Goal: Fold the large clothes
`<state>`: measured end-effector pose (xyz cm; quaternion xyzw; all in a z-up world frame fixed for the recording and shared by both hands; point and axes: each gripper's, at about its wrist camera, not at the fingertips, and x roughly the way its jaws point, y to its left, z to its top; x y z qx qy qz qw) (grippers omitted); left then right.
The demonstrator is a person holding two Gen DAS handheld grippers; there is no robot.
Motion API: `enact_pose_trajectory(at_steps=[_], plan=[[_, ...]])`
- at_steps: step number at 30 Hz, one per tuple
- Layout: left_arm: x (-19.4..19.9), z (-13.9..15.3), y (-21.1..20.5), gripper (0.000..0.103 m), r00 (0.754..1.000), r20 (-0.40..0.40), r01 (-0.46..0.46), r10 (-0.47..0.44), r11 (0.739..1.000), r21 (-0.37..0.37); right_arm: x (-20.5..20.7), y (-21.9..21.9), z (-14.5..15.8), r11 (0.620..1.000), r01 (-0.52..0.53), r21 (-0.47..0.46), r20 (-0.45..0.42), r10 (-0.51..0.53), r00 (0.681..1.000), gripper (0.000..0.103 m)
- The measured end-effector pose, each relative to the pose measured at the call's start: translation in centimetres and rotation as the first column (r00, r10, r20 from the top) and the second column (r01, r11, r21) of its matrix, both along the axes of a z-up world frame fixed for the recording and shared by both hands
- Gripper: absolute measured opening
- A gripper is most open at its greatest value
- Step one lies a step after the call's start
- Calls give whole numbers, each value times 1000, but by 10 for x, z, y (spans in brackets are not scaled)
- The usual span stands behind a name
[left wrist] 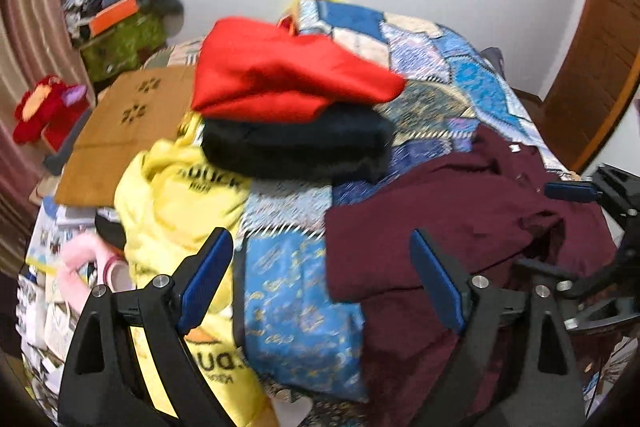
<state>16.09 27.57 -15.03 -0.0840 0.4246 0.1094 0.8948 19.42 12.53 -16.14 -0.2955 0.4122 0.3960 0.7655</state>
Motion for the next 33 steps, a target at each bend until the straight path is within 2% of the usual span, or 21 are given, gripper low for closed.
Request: enact_pose_trajectory(at_steps=[8, 10, 12, 13, 15, 16, 17, 18, 22, 26, 30, 33], plan=[[-16, -37, 28, 89, 998, -57, -41, 37, 997, -62, 7, 41, -57, 967, -85, -241, -58, 73, 996, 82], [-18, -45, 30, 89, 997, -73, -42, 37, 997, -68, 10, 42, -64, 958, -92, -273, -64, 77, 995, 76], [-19, -53, 31, 89, 995, -89, -44, 38, 996, -74, 11, 41, -70, 955, -100, -280, -89, 78, 993, 60], [-19, -56, 32, 89, 995, -94, -44, 36, 996, -79, 13, 40, -71, 958, -98, -269, -101, 73, 992, 56], [-18, -64, 33, 89, 994, -107, -44, 34, 995, -93, 15, 38, -68, 965, -88, -246, -97, 66, 993, 36], [-18, -67, 33, 89, 993, -114, -45, 34, 994, -97, 15, 36, -65, 970, -91, -227, -103, 69, 992, 30], [-17, -69, 33, 89, 992, -118, -45, 33, 994, -99, 15, 34, -60, 975, -89, -204, -107, 68, 992, 18], [-16, -71, 33, 89, 992, -125, -44, 31, 994, -102, 15, 33, -56, 978, -85, -188, -100, 67, 993, 14], [-13, -73, 26, 89, 991, -132, -36, 23, 994, -100, 10, 24, -24, 993, -62, -96, -6, 62, 998, 10], [-9, -65, 16, 89, 992, -123, -20, 8, 996, -93, 21, 4, 14, 1000, -4, 21, 58, 3, 998, 9], [-3, -52, 2, 89, 995, -103, 8, -16, 997, -75, 42, -30, 52, 983, 92, 159, 87, -107, 990, 8], [4, -41, -11, 89, 995, -90, 31, -36, 998, -52, 52, -61, 74, 959, 161, 231, 130, -195, 972, 7]])
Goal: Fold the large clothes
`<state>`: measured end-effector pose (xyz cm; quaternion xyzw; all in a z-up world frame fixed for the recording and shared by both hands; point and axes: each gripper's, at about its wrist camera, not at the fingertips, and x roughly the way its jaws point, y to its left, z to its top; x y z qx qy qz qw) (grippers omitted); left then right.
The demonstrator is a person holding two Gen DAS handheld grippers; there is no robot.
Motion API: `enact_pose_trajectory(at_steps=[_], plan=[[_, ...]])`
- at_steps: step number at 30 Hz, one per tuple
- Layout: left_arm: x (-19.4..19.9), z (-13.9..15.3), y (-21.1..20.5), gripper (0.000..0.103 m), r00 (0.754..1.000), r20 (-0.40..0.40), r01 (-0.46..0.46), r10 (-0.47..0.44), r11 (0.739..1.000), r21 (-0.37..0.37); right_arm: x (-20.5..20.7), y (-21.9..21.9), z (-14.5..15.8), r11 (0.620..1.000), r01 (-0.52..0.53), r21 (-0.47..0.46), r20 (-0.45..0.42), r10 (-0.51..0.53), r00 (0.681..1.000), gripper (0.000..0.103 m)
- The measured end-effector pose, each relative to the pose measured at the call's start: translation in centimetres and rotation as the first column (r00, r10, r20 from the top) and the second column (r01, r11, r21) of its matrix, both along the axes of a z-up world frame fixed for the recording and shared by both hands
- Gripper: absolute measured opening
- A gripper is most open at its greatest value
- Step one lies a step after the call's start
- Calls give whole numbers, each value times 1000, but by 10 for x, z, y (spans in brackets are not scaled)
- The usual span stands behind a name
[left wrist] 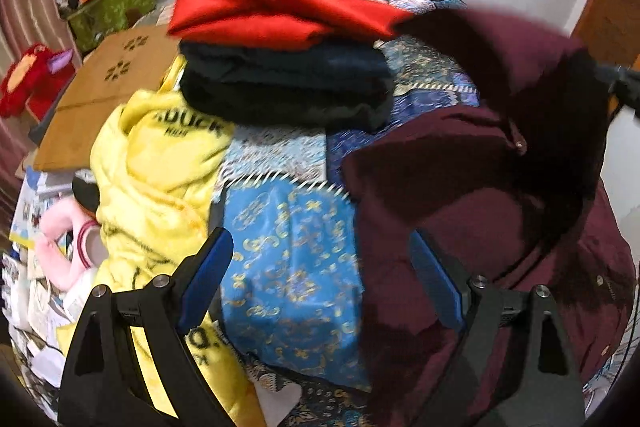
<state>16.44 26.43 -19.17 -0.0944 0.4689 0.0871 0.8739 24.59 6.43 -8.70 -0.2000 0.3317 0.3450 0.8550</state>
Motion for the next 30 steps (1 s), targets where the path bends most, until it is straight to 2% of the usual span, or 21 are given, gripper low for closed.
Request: enact_pose_trajectory(at_steps=[7, 14, 20, 24, 28, 29, 30], plan=[[24, 10, -41, 89, 997, 10, 70, -70, 997, 20, 13, -84, 28, 976, 172, 135, 22, -176, 984, 6], [55, -14, -89, 89, 985, -80, 157, -155, 987, 23, 16, -167, 13, 919, 338, 203, -36, -339, 940, 5], [59, -44, -117, 89, 964, -179, 209, -199, 977, 42, 26, -221, -28, 876, 460, 145, -150, -440, 885, 5], [54, -46, -116, 90, 965, -177, 202, -193, 979, 34, 36, -241, -57, 857, 509, 79, -247, -478, 843, 5], [58, -42, -112, 89, 969, -177, 184, -174, 982, 43, 50, -244, -67, 852, 520, 67, -351, -468, 811, 6], [60, -39, -112, 89, 971, -170, 181, -170, 982, 52, 55, -241, -69, 856, 513, 67, -373, -456, 808, 8], [61, -35, -111, 89, 973, -162, 178, -167, 982, 61, 61, -235, -70, 859, 508, 64, -391, -447, 805, 15]])
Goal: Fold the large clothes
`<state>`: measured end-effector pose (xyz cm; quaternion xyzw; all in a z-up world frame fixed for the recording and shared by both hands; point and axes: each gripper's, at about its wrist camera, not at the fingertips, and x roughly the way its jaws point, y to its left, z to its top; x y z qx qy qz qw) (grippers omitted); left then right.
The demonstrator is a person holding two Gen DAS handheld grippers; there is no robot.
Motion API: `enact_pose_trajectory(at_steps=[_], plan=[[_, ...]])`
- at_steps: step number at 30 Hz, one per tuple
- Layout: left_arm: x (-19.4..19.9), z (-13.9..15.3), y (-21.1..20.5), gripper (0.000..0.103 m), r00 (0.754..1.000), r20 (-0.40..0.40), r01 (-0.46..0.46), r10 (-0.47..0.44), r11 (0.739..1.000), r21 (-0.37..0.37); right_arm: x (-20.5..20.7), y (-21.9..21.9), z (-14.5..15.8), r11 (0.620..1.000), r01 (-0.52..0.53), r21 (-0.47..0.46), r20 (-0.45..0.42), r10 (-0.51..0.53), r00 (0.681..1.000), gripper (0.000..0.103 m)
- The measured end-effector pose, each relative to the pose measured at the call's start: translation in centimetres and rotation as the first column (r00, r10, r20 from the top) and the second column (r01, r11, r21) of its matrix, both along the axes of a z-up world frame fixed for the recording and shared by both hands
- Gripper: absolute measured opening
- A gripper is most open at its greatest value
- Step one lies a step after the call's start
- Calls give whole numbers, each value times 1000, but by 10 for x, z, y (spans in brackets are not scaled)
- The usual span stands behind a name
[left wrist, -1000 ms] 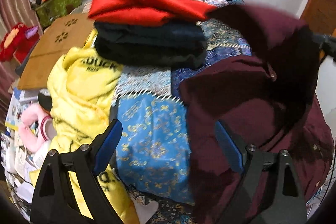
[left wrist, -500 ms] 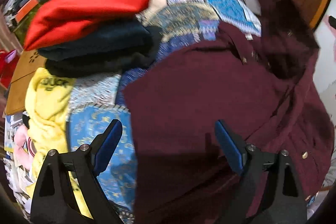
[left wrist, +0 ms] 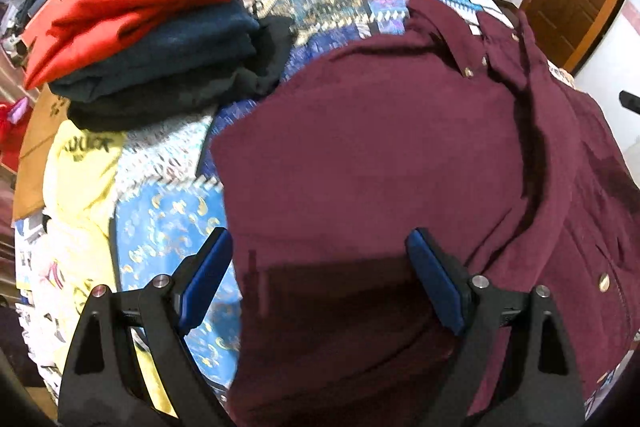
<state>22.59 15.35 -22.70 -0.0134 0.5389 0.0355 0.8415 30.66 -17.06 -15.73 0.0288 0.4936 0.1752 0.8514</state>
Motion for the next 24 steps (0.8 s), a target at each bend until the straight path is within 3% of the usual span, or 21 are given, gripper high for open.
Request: enact_pose_trajectory(at_steps=[3, 6, 14, 22, 24], plan=[[7, 14, 4, 89, 999, 43, -4, 3, 1000, 10, 12, 18, -2, 1000, 2, -16, -23, -2, 1000, 38], [17, 27, 8, 89, 997, 83, -6, 6, 1000, 1, 30, 42, -1, 998, -19, -51, 8, 19, 1000, 45], [42, 34, 23, 89, 993, 117, -27, 32, 999, -46, 93, 81, -20, 996, 25, -89, -51, -30, 998, 46], [55, 7, 29, 89, 998, 59, -26, 30, 997, -67, 136, 83, -68, 992, 107, -63, -174, -117, 978, 45], [56, -1, 29, 89, 999, 41, -27, 30, 997, -72, 132, 80, -68, 994, 111, -18, -158, -112, 981, 33]])
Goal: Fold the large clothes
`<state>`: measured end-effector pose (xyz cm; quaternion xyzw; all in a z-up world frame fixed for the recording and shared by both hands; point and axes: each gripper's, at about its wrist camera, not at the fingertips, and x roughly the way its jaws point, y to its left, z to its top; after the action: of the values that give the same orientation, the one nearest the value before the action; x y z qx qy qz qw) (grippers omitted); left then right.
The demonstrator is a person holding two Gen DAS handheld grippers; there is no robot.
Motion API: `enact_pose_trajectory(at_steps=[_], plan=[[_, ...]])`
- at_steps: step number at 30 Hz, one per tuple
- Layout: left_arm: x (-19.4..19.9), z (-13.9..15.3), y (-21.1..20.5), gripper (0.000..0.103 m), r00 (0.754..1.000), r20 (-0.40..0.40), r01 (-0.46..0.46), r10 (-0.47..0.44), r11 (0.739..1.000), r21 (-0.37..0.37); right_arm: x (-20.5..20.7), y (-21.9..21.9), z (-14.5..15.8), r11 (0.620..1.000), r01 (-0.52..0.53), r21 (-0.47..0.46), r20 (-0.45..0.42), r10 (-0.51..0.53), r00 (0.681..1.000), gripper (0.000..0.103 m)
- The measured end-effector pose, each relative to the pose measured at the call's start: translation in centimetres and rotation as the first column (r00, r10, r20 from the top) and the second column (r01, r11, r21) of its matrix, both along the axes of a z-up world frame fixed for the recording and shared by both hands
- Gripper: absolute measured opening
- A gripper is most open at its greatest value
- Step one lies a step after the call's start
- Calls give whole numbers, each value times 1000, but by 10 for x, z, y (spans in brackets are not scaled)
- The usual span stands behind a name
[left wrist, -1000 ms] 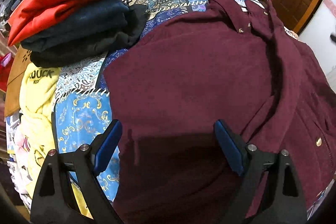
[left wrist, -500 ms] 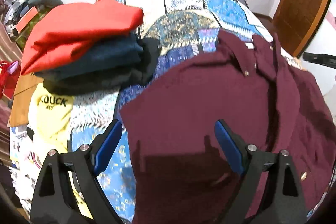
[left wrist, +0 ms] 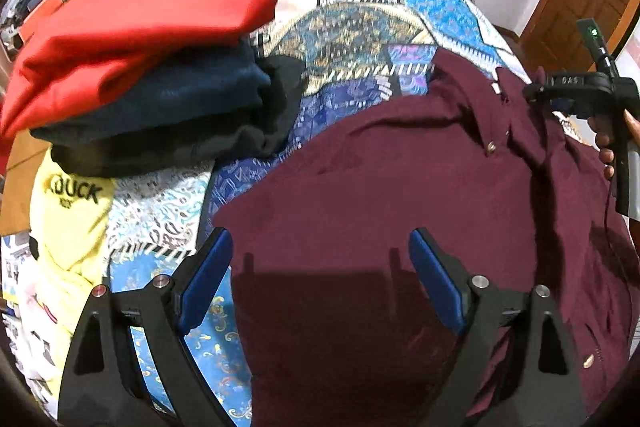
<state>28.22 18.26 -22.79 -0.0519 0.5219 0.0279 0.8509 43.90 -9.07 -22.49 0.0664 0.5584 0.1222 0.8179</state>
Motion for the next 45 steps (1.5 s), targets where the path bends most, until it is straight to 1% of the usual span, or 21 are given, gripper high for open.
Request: enact_pose_trajectory(at_steps=[3, 7, 12, 14, 17, 19, 20, 22, 25, 27, 29, 33, 37, 39, 40, 41, 45], plan=[[0, -8, -3, 89, 1000, -22, 9, -9, 1000, -4, -8, -1, 14, 1000, -10, -5, 49, 11, 999, 24], [-1, -8, -13, 89, 999, -29, 37, -37, 999, -1, -26, -9, 49, 1000, -29, -10, 165, 30, 986, 20], [-5, -2, -31, 89, 997, -25, 76, -76, 997, -6, -52, -31, 106, 998, -55, 36, 297, 42, 954, 17], [-9, 1, -41, 89, 995, -19, 93, -93, 996, -7, -68, -41, 129, 996, -72, 51, 349, 49, 936, 17], [-15, 6, -55, 89, 993, -12, 114, -114, 993, -11, -87, -49, 147, 995, -94, 40, 405, 70, 912, 16], [-19, 8, -62, 89, 992, -8, 124, -124, 992, -17, -97, -54, 149, 995, -101, 8, 429, 88, 899, 16], [-21, 9, -66, 89, 992, -7, 128, -128, 992, -21, -101, -57, 147, 995, -99, -5, 431, 92, 898, 16], [-25, 10, -73, 89, 991, -7, 136, -137, 990, -24, -106, -68, 136, 996, -84, -19, 414, 85, 906, 16], [-32, 10, -83, 90, 989, -11, 149, -150, 988, -26, -110, -88, 117, 999, -52, -12, 362, 53, 931, 16], [-37, 9, -89, 89, 987, -15, 159, -159, 987, -23, -113, -102, 97, 999, -28, -21, 312, 33, 949, 16], [-41, 7, -96, 90, 986, -19, 168, -168, 986, -9, -118, -110, 82, 999, -15, -38, 273, 25, 962, 16], [-47, 7, -104, 90, 984, -17, 175, -175, 984, 17, -129, -128, 42, 998, 3, -64, 166, 8, 986, 17], [-51, 6, -105, 90, 986, -15, 167, -167, 986, 20, -141, -141, 19, 998, 12, -58, 89, -7, 996, 19], [-53, 5, -106, 90, 987, -13, 161, -161, 987, 20, -145, -147, 12, 999, 23, -40, 57, -21, 998, 19], [-54, 5, -106, 90, 987, -12, 159, -159, 987, 22, -149, -150, 11, 999, 24, -29, 41, -23, 999, 19], [-55, 5, -106, 90, 988, -10, 157, -156, 987, 26, -150, -152, 9, 1000, 24, -18, 21, -24, 999, 21], [-57, 8, -110, 90, 988, -5, 158, -157, 986, 53, -149, -159, 3, 1000, 26, 13, -85, -25, 996, 26]])
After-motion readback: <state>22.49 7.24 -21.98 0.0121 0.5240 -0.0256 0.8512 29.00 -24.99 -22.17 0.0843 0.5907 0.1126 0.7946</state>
